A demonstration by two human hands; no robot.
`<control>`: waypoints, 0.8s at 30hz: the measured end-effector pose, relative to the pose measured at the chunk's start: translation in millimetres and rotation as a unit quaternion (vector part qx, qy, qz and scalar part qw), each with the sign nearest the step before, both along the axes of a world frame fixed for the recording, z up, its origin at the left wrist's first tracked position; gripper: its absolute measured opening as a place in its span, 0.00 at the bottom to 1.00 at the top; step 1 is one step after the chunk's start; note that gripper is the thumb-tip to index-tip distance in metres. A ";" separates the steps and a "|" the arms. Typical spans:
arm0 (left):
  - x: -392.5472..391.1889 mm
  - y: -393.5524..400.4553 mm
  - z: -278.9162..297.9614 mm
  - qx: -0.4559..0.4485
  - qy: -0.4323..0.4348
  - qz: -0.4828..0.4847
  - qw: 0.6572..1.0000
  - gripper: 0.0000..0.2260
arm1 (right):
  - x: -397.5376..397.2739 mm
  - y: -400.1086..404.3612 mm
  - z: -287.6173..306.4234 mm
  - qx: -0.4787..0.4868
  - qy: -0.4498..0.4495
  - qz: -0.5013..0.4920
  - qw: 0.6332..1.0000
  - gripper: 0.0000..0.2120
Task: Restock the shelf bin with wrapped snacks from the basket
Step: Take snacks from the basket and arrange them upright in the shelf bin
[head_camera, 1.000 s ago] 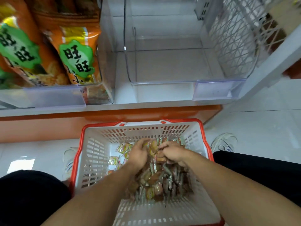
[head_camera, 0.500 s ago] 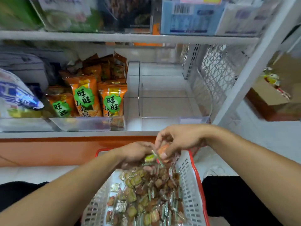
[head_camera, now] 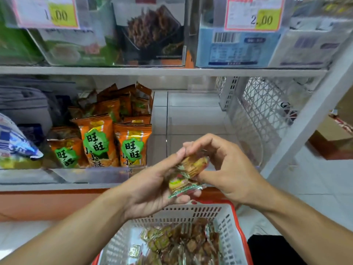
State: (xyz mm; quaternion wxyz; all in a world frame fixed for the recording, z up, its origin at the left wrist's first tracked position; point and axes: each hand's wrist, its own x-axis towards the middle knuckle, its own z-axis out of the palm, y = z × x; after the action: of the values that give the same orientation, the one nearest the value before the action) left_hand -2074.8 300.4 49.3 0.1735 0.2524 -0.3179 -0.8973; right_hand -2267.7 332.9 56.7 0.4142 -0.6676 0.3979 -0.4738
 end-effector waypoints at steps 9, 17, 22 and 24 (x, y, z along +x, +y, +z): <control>-10.9 0.6 -9.0 -0.151 -0.108 0.151 0.971 0.19 | -6.0 -4.2 3.0 0.132 -0.080 -0.093 0.984 0.23; -7.1 1.9 -12.9 -0.252 -0.153 0.163 0.941 0.21 | -1.3 -5.8 -5.9 0.231 -0.080 -0.072 0.967 0.17; -2.8 -2.1 -11.5 -0.236 -0.164 0.176 0.942 0.20 | -6.3 -12.3 -1.7 0.270 -0.148 -0.055 0.950 0.17; -1.7 -1.8 -11.4 -0.237 -0.170 0.175 0.940 0.17 | -9.8 -12.4 2.6 0.276 -0.129 -0.034 0.952 0.15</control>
State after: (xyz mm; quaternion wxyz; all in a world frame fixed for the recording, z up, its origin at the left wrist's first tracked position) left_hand -2076.5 298.6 37.8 0.3261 0.4040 -0.4969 -0.6954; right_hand -2277.5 320.5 59.3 0.6138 -0.4467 0.4787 -0.4410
